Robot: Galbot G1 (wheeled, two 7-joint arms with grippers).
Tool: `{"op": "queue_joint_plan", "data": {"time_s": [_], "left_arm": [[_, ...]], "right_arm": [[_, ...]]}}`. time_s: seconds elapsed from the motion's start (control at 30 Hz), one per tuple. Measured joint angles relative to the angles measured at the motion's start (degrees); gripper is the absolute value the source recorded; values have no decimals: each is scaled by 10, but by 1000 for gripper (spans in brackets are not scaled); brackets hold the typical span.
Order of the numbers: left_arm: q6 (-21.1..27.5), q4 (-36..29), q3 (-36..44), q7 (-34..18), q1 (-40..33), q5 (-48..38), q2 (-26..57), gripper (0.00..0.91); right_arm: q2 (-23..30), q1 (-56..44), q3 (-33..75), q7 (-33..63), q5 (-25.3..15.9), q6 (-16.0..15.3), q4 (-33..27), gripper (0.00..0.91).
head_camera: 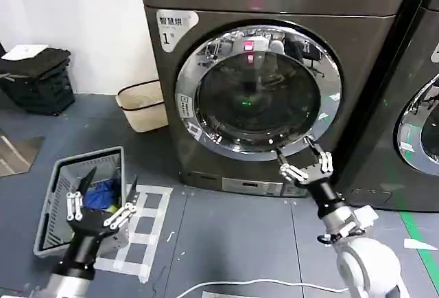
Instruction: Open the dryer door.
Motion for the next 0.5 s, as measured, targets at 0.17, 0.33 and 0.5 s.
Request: {"op": "queue_joint_plan", "data": {"time_s": [0.17, 0.33, 0.5], "left_arm": [[-2, -8, -3, 0, 12, 3, -1, 907], [-3, -11, -9, 0, 17, 4, -2, 907], [-4, -14, -11, 0, 20, 6, -3, 907]], "right_arm": [[-19, 51, -32, -28, 26, -8, -31, 907], [-29, 98, -56, -54, 39, -11, -63, 907], [-32, 146, -82, -70, 53, -8, -104, 907]]}}
